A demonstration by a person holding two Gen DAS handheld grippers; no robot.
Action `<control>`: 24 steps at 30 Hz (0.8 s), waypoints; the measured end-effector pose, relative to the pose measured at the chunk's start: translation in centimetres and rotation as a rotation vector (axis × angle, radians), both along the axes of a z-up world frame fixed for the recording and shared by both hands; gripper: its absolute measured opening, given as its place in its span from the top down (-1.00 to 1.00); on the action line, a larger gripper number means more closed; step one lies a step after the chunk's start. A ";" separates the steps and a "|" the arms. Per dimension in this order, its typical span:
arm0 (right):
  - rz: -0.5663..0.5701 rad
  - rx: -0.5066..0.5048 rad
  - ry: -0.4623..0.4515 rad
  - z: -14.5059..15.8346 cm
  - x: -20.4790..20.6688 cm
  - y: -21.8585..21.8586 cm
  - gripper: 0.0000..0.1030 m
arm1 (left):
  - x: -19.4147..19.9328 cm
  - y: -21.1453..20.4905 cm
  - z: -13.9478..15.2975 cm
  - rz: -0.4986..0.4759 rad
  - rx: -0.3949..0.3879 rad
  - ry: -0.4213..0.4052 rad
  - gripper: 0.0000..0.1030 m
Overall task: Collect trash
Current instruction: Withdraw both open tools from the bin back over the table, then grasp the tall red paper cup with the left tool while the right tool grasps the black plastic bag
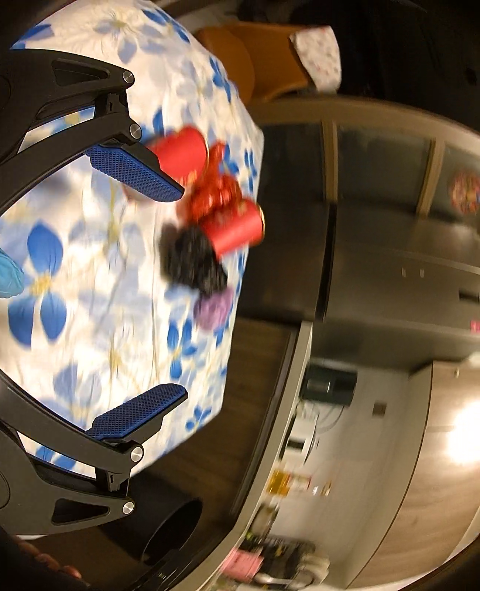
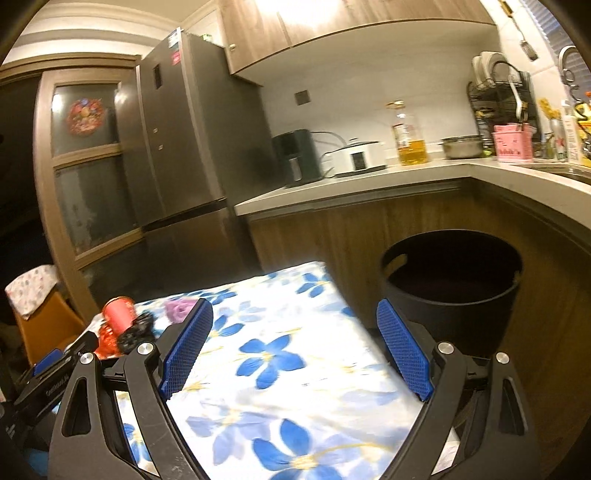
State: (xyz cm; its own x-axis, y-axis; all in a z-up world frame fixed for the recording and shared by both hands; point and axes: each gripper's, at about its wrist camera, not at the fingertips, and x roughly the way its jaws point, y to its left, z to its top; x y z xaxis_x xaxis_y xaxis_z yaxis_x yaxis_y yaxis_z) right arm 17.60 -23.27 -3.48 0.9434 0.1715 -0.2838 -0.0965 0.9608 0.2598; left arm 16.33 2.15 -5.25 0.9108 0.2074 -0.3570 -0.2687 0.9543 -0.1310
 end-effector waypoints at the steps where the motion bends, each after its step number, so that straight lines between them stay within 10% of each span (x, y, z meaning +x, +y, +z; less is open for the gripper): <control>1: 0.010 -0.003 0.001 0.0 0.0 0.4 -0.70 | -0.1 0.8 -0.1 0.028 -0.002 0.002 -0.89; 12: 0.126 -0.001 0.006 -0.9 1.9 6.1 -0.70 | 1.6 7.6 -1.8 0.253 -0.011 0.038 -0.89; 24: 0.228 -0.020 0.058 -2.4 5.9 12.4 -0.70 | 5.4 10.8 -5.1 0.252 -0.105 0.204 -0.78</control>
